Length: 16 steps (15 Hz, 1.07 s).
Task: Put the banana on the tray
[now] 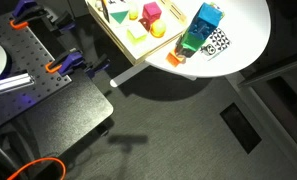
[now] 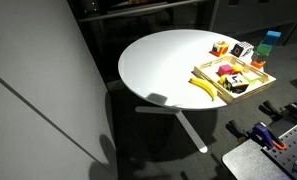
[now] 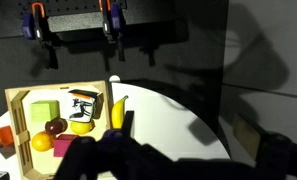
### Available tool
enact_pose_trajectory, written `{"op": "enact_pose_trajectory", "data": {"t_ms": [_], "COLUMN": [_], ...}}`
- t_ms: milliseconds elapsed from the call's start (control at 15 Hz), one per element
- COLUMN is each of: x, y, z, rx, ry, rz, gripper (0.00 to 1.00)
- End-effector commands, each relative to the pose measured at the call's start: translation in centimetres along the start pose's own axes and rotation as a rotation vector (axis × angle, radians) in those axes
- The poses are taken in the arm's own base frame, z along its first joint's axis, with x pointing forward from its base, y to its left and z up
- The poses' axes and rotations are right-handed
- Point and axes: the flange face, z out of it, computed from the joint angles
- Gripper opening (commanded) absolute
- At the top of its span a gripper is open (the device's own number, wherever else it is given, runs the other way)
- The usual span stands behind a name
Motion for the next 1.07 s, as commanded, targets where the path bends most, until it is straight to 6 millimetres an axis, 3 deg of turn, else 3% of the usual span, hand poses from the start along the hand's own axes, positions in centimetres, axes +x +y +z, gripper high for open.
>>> {"op": "enact_pose_trajectory", "data": {"t_ms": [0,267,533,1000], "x": [0.0,0.1,1.2,4.2], "y": [0.0,0.1,1.6,3.1], "z": [-0.1,-0.2,0.7,3.8], "rx": [0.000,-0.002,-0.036,-0.074], "ry": [0.000,0.005,0.013,0.086], "rz": [0.000,0.001,0.020,-0.042], "gripper": [1.00,1.00,1.00,1.00]}}
